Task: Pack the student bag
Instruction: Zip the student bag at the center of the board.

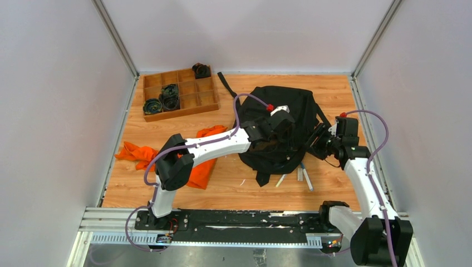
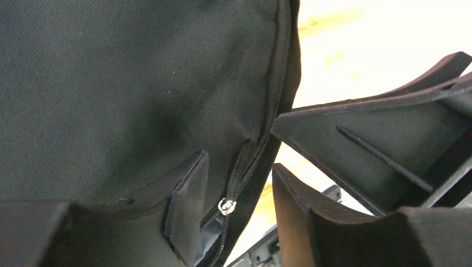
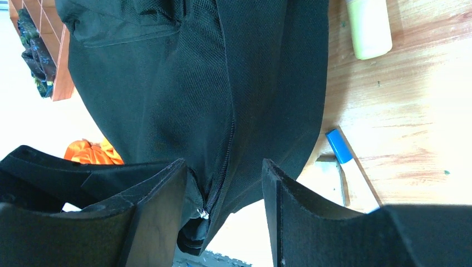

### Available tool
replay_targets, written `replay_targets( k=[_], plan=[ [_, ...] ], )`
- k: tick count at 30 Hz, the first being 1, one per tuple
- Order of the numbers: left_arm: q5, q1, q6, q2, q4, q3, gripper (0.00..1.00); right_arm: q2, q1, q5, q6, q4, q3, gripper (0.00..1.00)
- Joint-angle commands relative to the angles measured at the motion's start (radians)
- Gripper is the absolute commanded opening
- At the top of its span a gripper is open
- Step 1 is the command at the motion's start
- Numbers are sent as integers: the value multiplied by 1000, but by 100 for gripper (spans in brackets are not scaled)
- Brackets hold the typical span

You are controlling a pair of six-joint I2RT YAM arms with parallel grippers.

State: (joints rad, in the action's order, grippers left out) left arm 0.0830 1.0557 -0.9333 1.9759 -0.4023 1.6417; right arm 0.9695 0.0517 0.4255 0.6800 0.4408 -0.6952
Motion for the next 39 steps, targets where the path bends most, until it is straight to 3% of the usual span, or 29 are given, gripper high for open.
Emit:
replay_targets(
  k=[1, 7, 21, 34, 39],
  plan=[
    [-45, -5, 32, 4, 41, 4, 55, 4, 16, 15, 3, -11, -1, 56],
    [-68, -4, 73, 29, 18, 19, 57, -7, 21, -6, 9, -10, -1, 56],
    [-85, 3, 126, 100, -25, 96, 38, -40, 139, 46, -33, 21, -1, 56],
    [27, 4, 149, 91, -37, 94, 17, -53, 149, 78, -26, 22, 13, 55],
    [7, 4, 144, 90, -11, 84, 0, -52, 149, 109, -30, 20, 8, 55]
  ],
)
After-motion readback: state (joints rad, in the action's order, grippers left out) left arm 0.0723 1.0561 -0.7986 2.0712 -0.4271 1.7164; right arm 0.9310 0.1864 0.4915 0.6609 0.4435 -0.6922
